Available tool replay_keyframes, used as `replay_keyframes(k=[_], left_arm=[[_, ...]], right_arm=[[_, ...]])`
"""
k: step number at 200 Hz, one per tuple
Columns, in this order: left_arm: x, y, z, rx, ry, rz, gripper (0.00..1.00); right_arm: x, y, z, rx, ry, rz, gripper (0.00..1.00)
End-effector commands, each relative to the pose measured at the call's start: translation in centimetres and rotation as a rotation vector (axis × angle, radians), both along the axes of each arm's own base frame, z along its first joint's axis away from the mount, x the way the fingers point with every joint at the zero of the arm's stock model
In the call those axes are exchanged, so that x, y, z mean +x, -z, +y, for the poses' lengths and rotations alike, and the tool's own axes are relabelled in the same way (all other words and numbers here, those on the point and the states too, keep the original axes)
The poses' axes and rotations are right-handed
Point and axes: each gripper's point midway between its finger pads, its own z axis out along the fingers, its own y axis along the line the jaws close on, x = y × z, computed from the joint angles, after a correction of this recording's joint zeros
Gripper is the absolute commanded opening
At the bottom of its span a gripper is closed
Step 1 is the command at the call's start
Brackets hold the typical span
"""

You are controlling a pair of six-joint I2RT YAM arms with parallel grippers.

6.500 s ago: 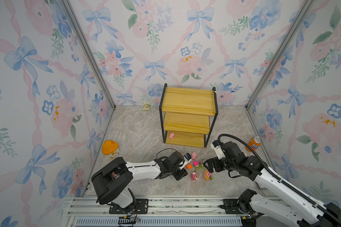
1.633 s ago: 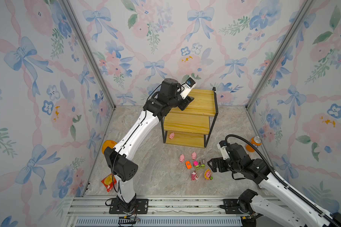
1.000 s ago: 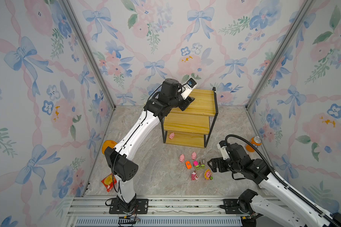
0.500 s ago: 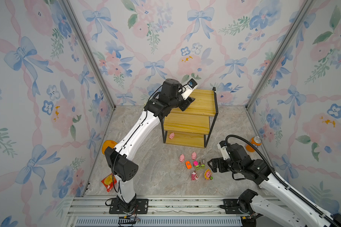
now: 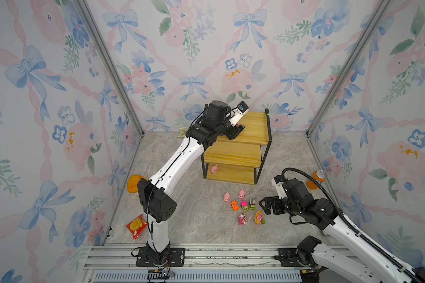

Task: Place and organize the plastic toys onto the shelf
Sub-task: 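Lower the pink donut figurine onto the top shelf board and open the left gripper, then withdraw the left gripper from the shelf and lower it toward the toy cluster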

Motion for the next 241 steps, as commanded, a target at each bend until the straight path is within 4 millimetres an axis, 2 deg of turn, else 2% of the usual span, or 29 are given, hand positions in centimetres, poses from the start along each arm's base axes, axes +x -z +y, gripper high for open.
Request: replay_keyframes(k=[1,99,155,188,206,222,241], left_arm=[[0.0,-0.7,-0.3,0.007,0.012,-0.026,0.65],[-0.8,-3.1,-0.2,0.001,0.014,-0.082,0.75],[-2.1,-6.3,1.5,-0.001,-0.019,-0.157,0.78],[-4.1,-9.3,2.9,-0.023,-0.016,-0.215,0.8],[-5.6,-10.3,3.4,-0.041,0.01,-0.226,0.81],[-7.1,-9.9,3.9,-0.04,0.02,-0.213,0.81],[-9.4,-7.4,4.2,-0.02,0.056,-0.159,0.83]], right_arm=[[-0.1,0.4,-0.4,-0.012,0.01,0.007,0.99],[-0.2,0.2,-0.3,0.005,0.007,-0.003,0.97],[-0.1,0.3,-0.1,0.011,0.0,-0.008,0.97],[0.0,0.0,0.0,0.018,0.001,-0.009,0.97],[0.0,-0.2,-0.1,0.022,0.003,-0.015,0.97],[0.1,-0.4,-0.2,0.02,0.012,-0.021,0.97],[0.1,-0.6,-0.3,0.014,0.013,-0.018,0.97]])
